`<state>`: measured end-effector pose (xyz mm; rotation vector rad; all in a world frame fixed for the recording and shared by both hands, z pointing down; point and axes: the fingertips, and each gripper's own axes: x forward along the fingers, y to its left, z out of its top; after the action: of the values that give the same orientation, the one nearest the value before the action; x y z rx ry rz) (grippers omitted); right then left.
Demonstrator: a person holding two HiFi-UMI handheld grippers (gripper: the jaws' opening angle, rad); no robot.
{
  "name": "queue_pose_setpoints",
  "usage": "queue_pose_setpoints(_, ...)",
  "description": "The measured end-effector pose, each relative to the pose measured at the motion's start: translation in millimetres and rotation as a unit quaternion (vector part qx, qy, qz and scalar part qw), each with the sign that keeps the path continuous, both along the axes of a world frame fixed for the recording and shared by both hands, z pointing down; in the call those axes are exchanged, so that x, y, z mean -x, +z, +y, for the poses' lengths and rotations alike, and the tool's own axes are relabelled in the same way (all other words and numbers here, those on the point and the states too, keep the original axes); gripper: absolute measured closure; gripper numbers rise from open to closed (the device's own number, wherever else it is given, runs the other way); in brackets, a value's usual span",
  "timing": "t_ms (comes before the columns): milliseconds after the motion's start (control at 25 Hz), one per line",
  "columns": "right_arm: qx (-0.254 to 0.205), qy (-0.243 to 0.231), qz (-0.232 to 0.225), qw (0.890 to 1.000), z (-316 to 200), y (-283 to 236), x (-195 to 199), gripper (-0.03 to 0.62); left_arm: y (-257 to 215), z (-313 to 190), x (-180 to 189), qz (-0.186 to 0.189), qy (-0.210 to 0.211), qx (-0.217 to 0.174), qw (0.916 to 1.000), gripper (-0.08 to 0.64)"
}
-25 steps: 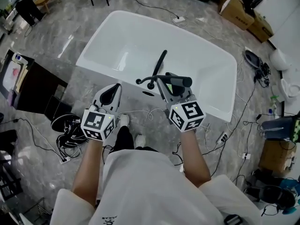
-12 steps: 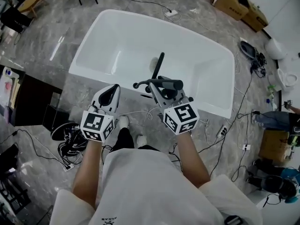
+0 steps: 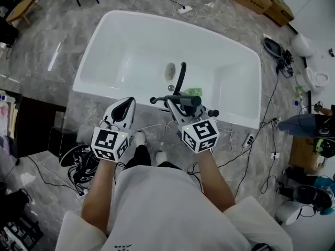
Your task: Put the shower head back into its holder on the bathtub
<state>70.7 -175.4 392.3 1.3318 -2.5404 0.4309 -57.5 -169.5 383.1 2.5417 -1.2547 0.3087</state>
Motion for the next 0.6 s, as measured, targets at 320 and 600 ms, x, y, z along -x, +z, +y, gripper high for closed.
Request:
queue_pose_setpoints(320, 0.01, 0.023, 0.006, 1.0, -12.6, 27.6, 9.8, 0.449, 20.2, -20.9, 10.9, 0.012, 0.024, 0.015, 0.9995, 0.549)
queue_pose_setpoints(600, 0.035, 0.037, 0.024, 0.998, -18.2, 62.5, 20.4, 0.449, 43.2, -28.7, 22.2, 0.018, 0.046, 0.031, 0.9983, 0.549)
